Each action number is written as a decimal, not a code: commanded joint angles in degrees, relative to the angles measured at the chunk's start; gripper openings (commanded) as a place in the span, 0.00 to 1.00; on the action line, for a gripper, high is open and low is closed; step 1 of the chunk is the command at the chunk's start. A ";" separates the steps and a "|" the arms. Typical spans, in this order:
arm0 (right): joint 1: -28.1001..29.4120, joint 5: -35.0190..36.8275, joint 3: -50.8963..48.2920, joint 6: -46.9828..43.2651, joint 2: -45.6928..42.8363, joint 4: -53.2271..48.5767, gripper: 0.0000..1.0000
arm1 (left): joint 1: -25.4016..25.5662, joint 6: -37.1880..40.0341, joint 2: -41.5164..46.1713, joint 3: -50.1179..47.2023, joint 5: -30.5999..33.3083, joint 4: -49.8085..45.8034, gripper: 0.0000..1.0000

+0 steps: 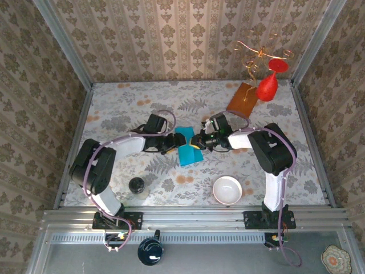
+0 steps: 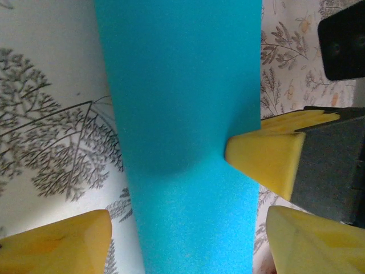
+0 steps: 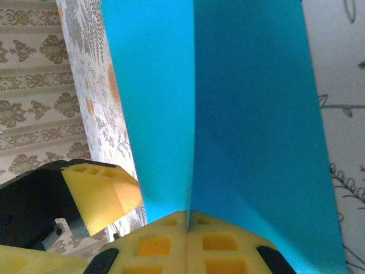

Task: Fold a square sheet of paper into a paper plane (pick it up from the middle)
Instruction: First fold in half a square sheet of paper at the center of the table.

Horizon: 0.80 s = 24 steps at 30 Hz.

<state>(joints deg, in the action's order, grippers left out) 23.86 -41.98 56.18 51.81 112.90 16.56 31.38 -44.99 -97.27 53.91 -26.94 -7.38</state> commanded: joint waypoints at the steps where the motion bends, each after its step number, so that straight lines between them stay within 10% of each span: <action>1: -0.88 0.73 0.91 -2.39 0.28 -0.56 0.00 | 0.69 0.92 -2.03 2.32 2.82 -2.24 0.71; 18: -2.32 2.78 4.96 -8.62 1.74 -8.53 0.03 | 4.10 -0.11 -9.97 10.18 12.77 -11.88 0.43; 24: -3.25 7.48 8.43 -11.56 -1.86 -17.90 0.29 | 5.05 -3.78 -13.04 10.12 15.29 -13.89 0.35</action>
<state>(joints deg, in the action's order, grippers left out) 21.58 -37.91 63.00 42.74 113.58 4.62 35.68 -46.33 -107.18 64.20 -14.81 -17.26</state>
